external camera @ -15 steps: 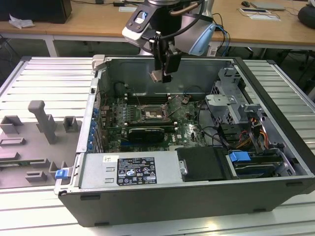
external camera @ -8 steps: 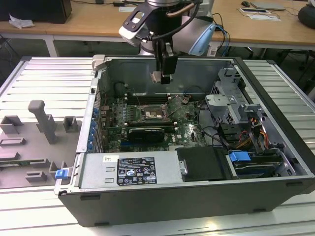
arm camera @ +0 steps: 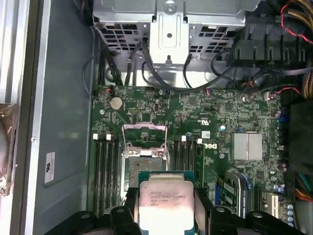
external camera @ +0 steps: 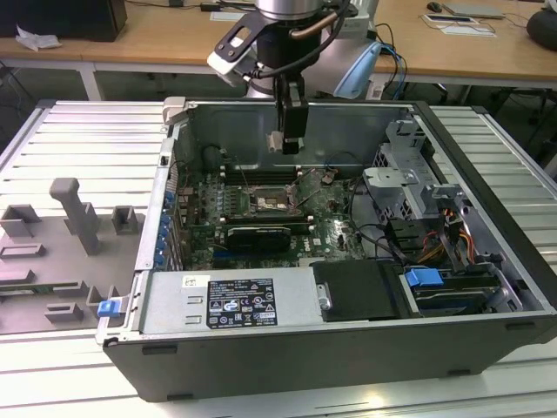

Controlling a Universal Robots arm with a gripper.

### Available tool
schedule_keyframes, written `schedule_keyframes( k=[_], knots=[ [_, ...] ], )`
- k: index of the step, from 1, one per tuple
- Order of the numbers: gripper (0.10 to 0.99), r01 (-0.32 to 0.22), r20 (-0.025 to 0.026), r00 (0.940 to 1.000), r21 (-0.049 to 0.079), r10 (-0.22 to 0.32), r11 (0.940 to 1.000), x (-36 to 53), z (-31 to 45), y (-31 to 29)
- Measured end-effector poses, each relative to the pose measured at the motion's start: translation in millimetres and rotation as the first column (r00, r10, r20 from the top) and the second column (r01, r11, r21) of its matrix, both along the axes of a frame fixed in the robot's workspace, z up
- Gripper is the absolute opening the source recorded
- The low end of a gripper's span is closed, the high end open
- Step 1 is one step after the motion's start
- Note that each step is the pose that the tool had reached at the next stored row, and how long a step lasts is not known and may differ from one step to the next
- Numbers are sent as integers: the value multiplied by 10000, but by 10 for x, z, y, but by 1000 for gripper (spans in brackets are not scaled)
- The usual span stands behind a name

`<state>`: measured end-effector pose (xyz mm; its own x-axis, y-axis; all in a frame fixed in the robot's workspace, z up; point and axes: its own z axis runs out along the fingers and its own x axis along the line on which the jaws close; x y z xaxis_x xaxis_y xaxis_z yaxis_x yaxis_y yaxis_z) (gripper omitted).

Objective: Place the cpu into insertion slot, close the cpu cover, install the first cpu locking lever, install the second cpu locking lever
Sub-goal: 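Place the cpu into insertion slot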

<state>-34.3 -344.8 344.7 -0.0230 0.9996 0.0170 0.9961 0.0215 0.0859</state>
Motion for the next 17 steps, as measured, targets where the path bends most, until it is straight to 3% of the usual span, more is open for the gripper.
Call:
schedule_keyframes(
  k=[2,5,17],
  knots=[
    [537,155,-40,9999,-9,-156,9999,2,-51,0],
    [537,635,-39,9980,-7,-635,9980,2,-77,0],
    [537,638,-68,9979,-9,-638,9980,1,-161,0]
  ],
)
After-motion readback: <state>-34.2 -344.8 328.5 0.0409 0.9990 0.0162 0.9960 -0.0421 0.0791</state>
